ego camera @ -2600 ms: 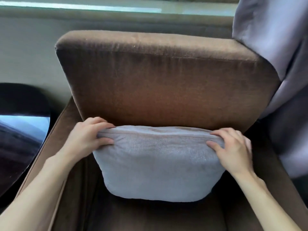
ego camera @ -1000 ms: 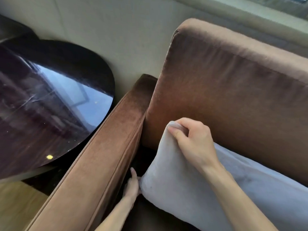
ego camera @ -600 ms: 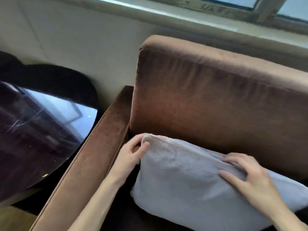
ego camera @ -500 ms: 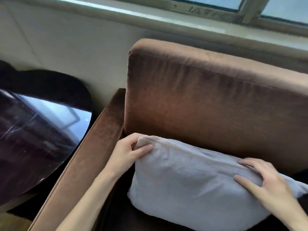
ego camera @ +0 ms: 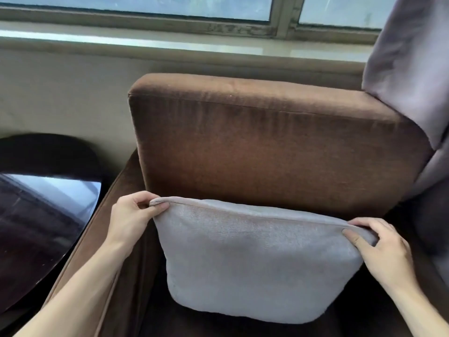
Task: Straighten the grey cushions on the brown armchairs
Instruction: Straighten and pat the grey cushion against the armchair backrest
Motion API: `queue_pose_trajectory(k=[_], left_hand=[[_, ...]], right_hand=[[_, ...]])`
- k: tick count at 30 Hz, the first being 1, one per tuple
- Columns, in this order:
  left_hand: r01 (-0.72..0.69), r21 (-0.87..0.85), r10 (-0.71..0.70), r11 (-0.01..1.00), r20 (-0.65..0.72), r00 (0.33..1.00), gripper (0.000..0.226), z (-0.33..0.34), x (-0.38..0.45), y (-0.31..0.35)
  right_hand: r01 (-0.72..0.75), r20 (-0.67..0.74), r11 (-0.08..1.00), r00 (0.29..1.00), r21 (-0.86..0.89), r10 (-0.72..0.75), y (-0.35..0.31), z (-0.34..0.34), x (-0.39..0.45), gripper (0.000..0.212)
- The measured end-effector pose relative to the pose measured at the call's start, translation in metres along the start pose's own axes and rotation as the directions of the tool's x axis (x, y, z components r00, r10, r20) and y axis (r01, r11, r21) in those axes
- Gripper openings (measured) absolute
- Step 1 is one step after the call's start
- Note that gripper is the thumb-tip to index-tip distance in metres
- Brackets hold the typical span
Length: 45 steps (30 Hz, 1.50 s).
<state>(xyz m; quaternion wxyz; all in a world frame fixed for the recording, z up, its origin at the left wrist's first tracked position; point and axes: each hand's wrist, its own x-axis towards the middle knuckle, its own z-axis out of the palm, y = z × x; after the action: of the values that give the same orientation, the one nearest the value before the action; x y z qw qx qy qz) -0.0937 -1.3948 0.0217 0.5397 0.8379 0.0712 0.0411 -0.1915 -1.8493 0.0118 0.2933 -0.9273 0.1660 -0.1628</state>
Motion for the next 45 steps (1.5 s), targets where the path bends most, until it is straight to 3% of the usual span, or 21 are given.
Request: queue_pose_trajectory(k=[2, 8, 10, 12, 14, 16, 18, 20, 22, 24, 27, 31, 32, 34, 37, 41, 43, 45], left_hand=[[0.006, 0.045, -0.007, 0.999, 0.011, 1.0, 0.008, -0.003, 0.003, 0.001], [0.101, 0.031, -0.098, 0.994, -0.097, 0.99, 0.014, 0.001, -0.004, 0.004], [0.071, 0.246, -0.038, 0.967, -0.136, 0.99, 0.007, 0.007, -0.008, 0.011], [-0.001, 0.569, 0.127, 0.822, -0.182, 0.975, 0.011, 0.015, -0.016, 0.024], [-0.084, 0.713, 0.313, 0.696, -0.197, 0.929, 0.02, 0.035, -0.026, 0.042], [-0.264, 0.694, 0.442, 0.67, -0.088, 0.892, 0.029, 0.067, -0.037, 0.061], [-0.52, 0.508, 0.513, 0.687, 0.167, 0.842, 0.026, 0.113, -0.045, 0.076], [-0.654, 0.345, 0.502, 0.673, 0.437, 0.747, 0.036, 0.166, -0.053, 0.093], [-0.713, 0.33, 0.384, 0.619, 0.665, 0.641, 0.059, 0.215, -0.062, 0.109], [-0.752, 0.397, 0.261, 0.526, 0.766, 0.587, 0.076, 0.254, -0.069, 0.124], [-0.771, 0.462, 0.237, 0.438, 0.768, 0.595, 0.075, 0.284, -0.069, 0.135], [-0.805, 0.432, 0.445, 0.407, 0.676, 0.588, 0.043, 0.289, -0.062, 0.13], [-0.824, 0.425, 0.531, 0.376, 0.63, 0.567, 0.044, 0.287, -0.06, 0.125], [-0.849, 0.436, 0.647, 0.298, 0.562, 0.515, 0.05, 0.283, -0.056, 0.116], [-0.847, 0.464, 0.657, 0.262, 0.557, 0.508, 0.052, 0.281, -0.058, 0.11], [-0.803, 0.51, 0.597, 0.308, 0.554, 0.581, 0.053, 0.271, -0.072, 0.109], [-0.795, 0.515, 0.662, 0.319, 0.479, 0.576, 0.041, 0.256, -0.087, 0.099], [-0.784, 0.55, 0.745, 0.287, 0.386, 0.544, 0.033, 0.236, -0.1, 0.078]], right_hand=[[-0.068, -0.011, 0.996, 0.998, 0.059, 0.068, 0.013, -0.004, -0.002, 0.017], [-0.015, -0.127, 0.992, 0.991, 0.124, 0.031, 0.016, -0.016, 0.005, 0.009], [-0.068, -0.102, 0.959, 0.99, 0.277, 0.099, 0.026, -0.012, 0.001, 0.013], [-0.142, -0.037, 0.859, 0.982, 0.491, 0.184, 0.041, -0.004, -0.01, 0.022], [-0.239, 0.044, 0.721, 0.96, 0.65, 0.278, 0.062, 0.007, -0.025, 0.036], [-0.375, 0.158, 0.664, 0.918, 0.647, 0.364, 0.082, 0.023, -0.041, 0.048], [-0.495, 0.263, 0.697, 0.868, 0.519, 0.421, 0.099, 0.041, -0.056, 0.054], [-0.564, 0.393, 0.749, 0.813, 0.348, 0.429, 0.112, 0.062, -0.068, 0.057], [-0.592, 0.523, 0.781, 0.738, 0.198, 0.427, 0.116, 0.08, -0.078, 0.054], [-0.599, 0.617, 0.796, 0.661, 0.089, 0.428, 0.116, 0.095, -0.087, 0.048], [-0.625, 0.63, 0.78, 0.616, 0.025, 0.473, 0.126, 0.119, -0.1, 0.047], [-0.559, 0.54, 0.823, 0.665, -0.097, 0.516, 0.154, 0.146, -0.114, 0.009], [-0.553, 0.521, 0.823, 0.668, -0.131, 0.532, 0.155, 0.145, -0.115, 0.009], [-0.576, 0.498, 0.801, 0.653, -0.162, 0.571, 0.154, 0.141, -0.117, 0.035], [-0.56, 0.534, 0.813, 0.643, -0.161, 0.549, 0.152, 0.136, -0.11, 0.039], [-0.534, 0.569, 0.841, 0.666, -0.089, 0.483, 0.157, 0.124, -0.103, 0.025], [-0.564, 0.417, 0.826, 0.747, -0.014, 0.518, 0.154, 0.118, -0.102, 0.022], [-0.489, 0.099, 0.865, 0.872, 0.11, 0.48, 0.136, 0.105, -0.104, 0.027]])
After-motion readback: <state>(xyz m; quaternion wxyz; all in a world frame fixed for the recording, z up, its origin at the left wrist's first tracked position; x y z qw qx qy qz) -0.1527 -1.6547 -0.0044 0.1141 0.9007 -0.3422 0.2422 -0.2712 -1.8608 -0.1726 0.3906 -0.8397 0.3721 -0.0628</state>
